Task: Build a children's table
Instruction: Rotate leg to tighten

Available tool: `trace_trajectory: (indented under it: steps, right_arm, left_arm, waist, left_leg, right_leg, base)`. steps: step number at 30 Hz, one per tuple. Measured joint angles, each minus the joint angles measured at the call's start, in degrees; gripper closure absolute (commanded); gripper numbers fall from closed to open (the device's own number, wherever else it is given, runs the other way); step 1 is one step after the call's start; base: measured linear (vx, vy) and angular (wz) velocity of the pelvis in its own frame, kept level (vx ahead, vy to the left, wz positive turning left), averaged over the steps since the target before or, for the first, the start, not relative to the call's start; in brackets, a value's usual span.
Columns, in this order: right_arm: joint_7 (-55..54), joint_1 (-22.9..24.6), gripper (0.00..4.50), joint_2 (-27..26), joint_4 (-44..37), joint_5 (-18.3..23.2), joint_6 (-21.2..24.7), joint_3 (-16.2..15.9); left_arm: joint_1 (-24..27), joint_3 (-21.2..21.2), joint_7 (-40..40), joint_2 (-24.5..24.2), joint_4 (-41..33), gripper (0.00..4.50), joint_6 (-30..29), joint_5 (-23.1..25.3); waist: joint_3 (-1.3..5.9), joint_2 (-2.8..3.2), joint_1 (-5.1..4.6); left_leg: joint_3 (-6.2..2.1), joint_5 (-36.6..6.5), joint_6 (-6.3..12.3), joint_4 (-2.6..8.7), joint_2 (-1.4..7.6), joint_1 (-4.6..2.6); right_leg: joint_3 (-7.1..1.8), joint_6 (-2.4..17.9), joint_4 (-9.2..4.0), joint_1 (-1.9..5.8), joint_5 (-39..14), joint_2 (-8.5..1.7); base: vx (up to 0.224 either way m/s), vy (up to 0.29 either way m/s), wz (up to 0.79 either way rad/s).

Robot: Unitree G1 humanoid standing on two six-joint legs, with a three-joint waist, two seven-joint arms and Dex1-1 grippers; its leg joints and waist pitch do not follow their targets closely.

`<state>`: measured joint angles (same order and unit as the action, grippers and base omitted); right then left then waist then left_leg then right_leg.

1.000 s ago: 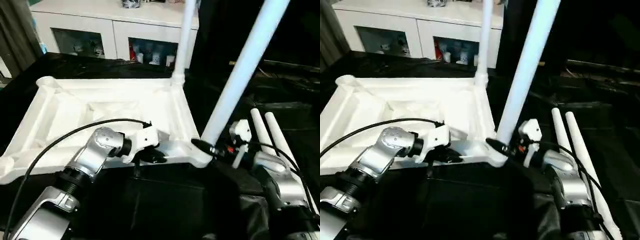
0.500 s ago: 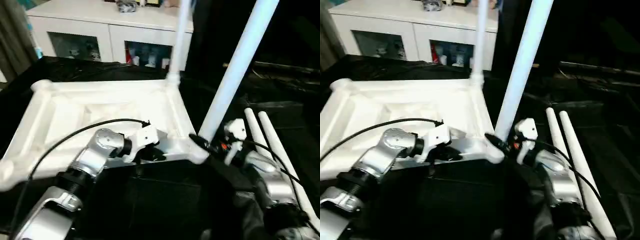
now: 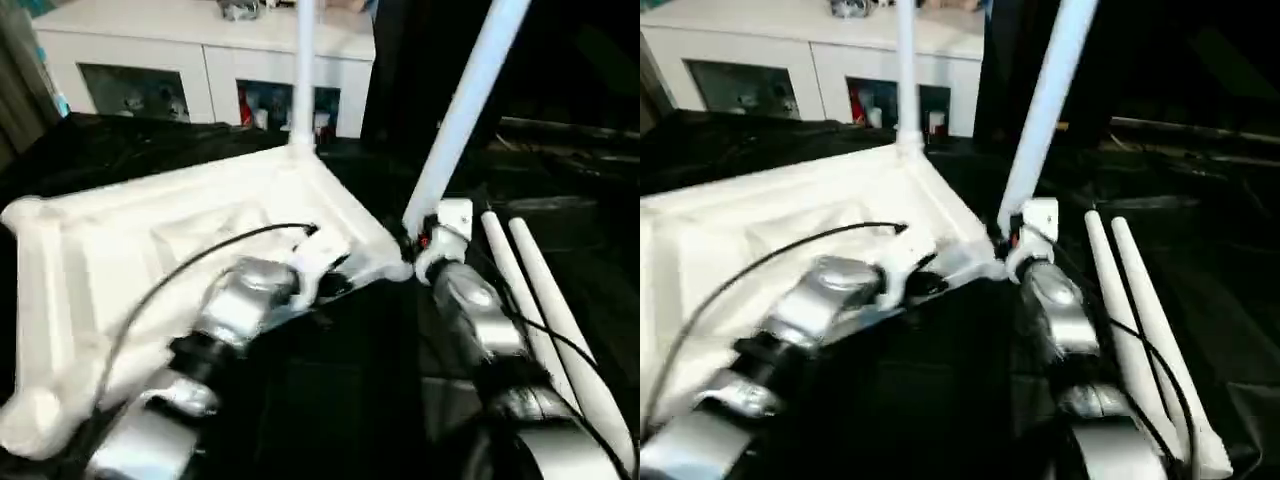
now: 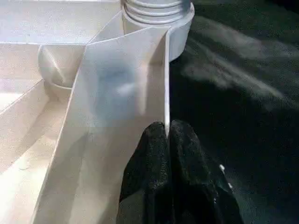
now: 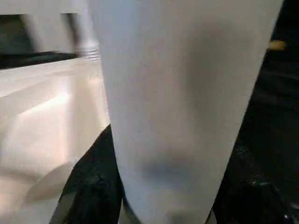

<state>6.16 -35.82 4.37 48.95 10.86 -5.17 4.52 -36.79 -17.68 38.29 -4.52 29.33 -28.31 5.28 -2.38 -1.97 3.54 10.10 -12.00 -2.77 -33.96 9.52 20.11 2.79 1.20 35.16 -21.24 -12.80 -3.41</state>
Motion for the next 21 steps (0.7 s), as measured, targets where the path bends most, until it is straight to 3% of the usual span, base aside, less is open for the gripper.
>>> trace_trajectory:
  steps: [15,16,18,19,21]
  right_arm:
    - [-3.48,-3.52,2.57,-1.85,6.04,-1.22,-2.66,1.93]
    - [-2.78,-3.71,2.22,-1.89,6.29,-1.10,-2.77,2.05]
    - [-0.30,-3.99,2.22,-1.87,6.47,0.06,-3.11,2.87]
    - [0.67,-4.01,1.81,-1.75,6.51,0.14,-3.27,2.97]
    - [2.73,-4.00,1.79,-1.35,6.93,0.89,-3.52,3.27]
  left_arm:
    - [0.01,-0.01,-3.99,1.94,-1.04,4.50,-3.31,0.12]
    - [0.00,-0.02,-4.07,1.91,-1.08,4.50,-3.35,0.13]
    - [0.01,-0.16,-3.84,1.71,-1.28,4.50,-3.28,0.11]
    - [0.00,-0.24,-3.51,1.43,-1.31,4.50,-2.90,0.10]
    - [0.00,-0.31,-2.71,0.77,-1.32,4.50,-1.99,0.08]
  waist:
    - [0.09,-0.16,-0.32]
    - [0.09,-0.16,-0.36]
    - [0.05,-0.11,-0.37]
    - [0.02,-0.05,-0.42]
    - [-0.02,0.01,-0.40]
  left_leg:
    - [0.03,0.01,-0.02,0.23,0.02,-0.06]
    - [0.03,0.01,-0.02,0.23,0.02,-0.05]
    - [0.03,0.01,-0.01,0.22,0.02,-0.03]
    - [0.03,0.01,-0.01,0.23,0.02,0.01]
    - [0.03,0.01,-0.01,0.27,0.02,0.10]
  right_leg:
    - [0.04,-0.05,-0.15,0.03,-0.03,0.02]
    - [0.04,-0.05,-0.16,0.02,-0.03,0.02]
    - [0.04,-0.05,-0.17,0.00,-0.03,0.02]
    - [0.04,-0.05,-0.19,-0.04,-0.03,0.02]
    - [0.04,-0.05,-0.18,-0.14,-0.03,0.02]
  base:
    - [0.000,0.000,0.00]
    - [0.000,0.000,0.00]
    - [0.000,0.000,0.00]
    - [0.000,0.000,0.00]
    - [0.000,0.000,0.00]
